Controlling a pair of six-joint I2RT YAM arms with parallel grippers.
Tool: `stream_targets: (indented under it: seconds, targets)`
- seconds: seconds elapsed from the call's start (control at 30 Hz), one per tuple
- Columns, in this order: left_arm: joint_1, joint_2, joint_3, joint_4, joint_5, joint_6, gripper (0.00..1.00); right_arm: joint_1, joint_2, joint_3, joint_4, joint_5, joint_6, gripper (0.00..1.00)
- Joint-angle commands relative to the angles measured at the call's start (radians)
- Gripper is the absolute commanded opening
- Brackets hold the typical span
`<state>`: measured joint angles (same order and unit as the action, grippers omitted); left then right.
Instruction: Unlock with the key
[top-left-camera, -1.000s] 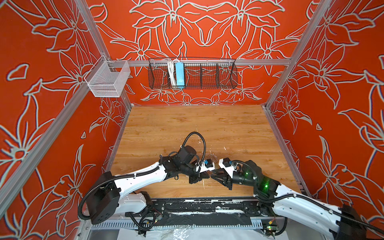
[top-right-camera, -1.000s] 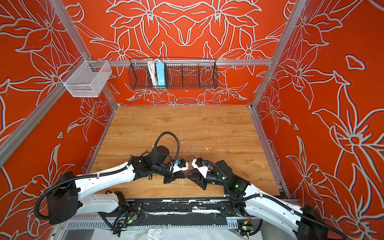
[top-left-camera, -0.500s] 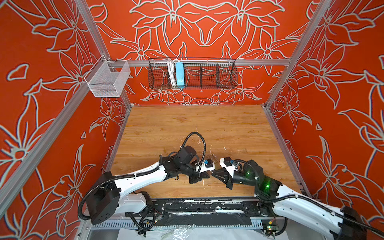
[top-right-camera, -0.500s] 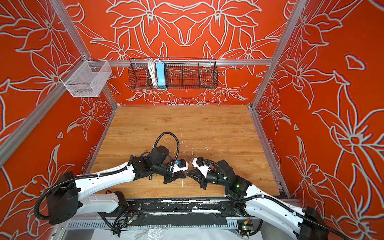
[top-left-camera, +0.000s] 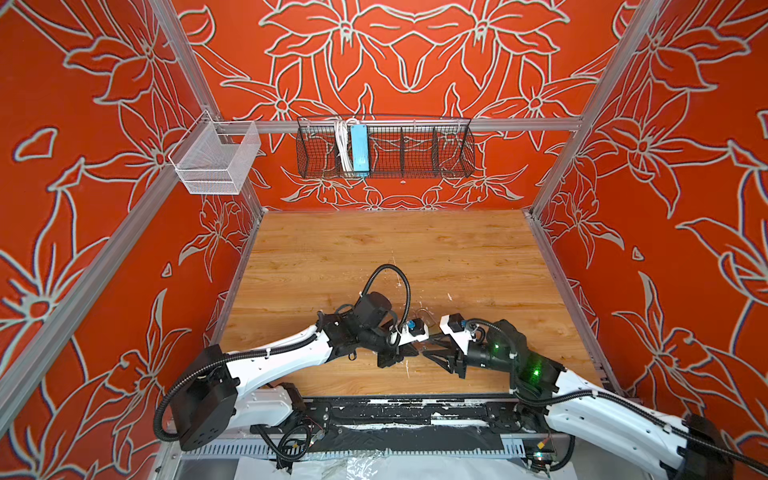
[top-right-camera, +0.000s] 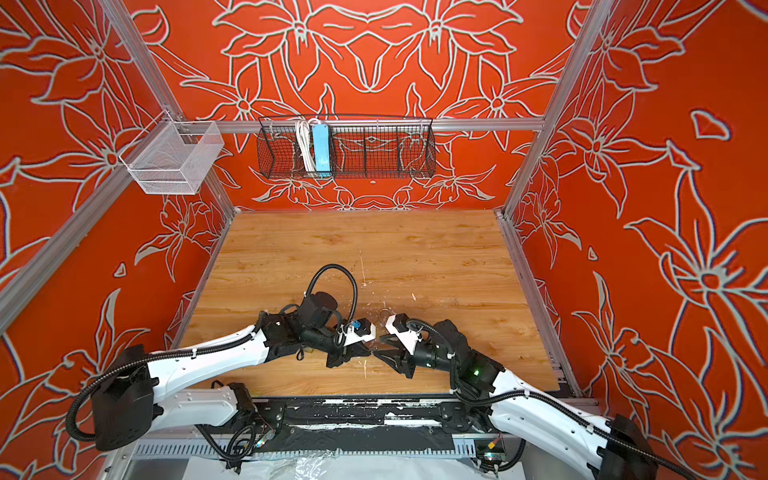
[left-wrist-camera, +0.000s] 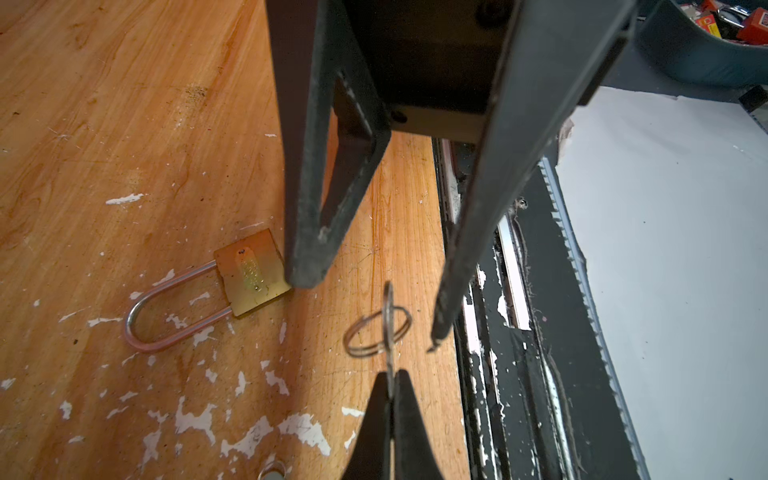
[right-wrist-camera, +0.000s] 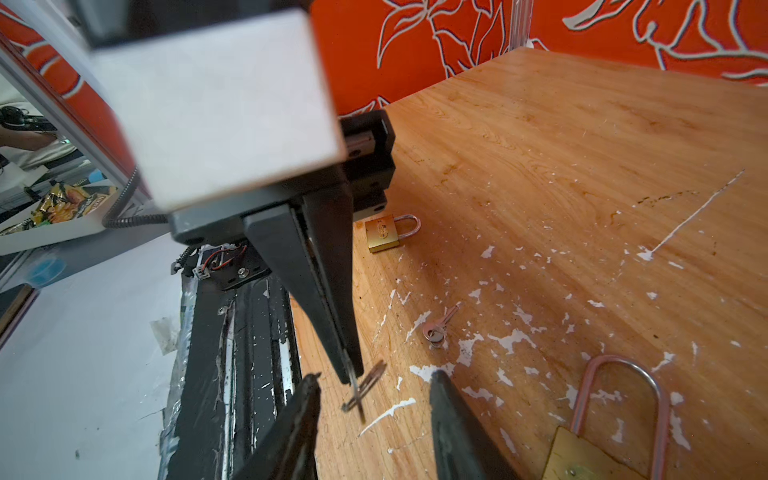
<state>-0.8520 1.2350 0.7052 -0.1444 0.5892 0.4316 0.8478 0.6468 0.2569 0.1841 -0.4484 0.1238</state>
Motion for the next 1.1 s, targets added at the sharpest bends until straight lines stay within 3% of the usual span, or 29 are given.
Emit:
stream_targets:
  seconds: [0.0,0.87,1.07]
  targets:
    - [-0.006,-0.007,-0.003,0.0,0.024,0.026,0.0,-0.006,-0.031,0.006,0.003,0.018,-0.008,0.47]
    - [-0.007,0.023,0.013,-0.017,0.041,0.032,0.0,-0.005,0.136,0.047,0.06,-0.083,-0.006,0.52]
    - [-0.007,0.025,0.014,-0.017,0.04,0.033,0.0,-0.004,0.087,0.035,0.039,-0.041,-0.009,0.43]
